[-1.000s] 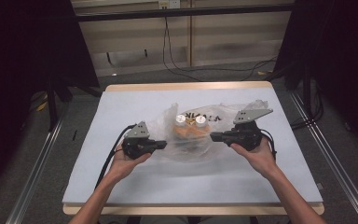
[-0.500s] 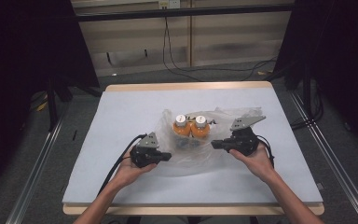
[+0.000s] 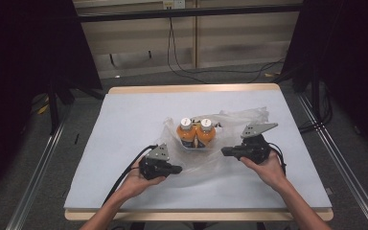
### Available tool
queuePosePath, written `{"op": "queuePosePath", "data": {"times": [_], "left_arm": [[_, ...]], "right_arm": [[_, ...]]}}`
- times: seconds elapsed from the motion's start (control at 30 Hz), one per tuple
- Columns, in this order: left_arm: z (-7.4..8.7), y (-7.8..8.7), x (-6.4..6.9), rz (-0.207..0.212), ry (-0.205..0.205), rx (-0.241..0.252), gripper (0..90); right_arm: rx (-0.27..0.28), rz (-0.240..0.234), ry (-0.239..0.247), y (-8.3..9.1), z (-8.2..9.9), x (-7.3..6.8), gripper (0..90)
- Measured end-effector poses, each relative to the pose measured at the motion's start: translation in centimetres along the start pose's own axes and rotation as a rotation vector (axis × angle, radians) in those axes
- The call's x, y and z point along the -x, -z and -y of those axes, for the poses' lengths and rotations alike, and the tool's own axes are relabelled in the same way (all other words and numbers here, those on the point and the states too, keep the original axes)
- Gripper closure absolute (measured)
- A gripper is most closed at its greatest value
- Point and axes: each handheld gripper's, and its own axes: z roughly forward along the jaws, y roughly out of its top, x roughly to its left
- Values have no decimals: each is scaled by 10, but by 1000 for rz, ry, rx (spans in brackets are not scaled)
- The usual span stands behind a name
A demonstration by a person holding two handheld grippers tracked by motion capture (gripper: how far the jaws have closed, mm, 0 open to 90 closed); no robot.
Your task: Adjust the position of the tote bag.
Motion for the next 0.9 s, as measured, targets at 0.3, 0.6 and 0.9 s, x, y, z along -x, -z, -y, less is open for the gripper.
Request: {"op": "queuePosePath", "data": {"times": [0.3,0.6,0.9], "left_arm": [[11,-10,-6,16,32,-28,900],[12,-11,-6,15,36,-15,900],[4,1,-5,18,55,57,830]], "right_arm": [[-106,26,-18,-19,28,12,900],[-169,66,-20,-27,38,21,900],[-108,76,16,-14,30,12,772]]}}
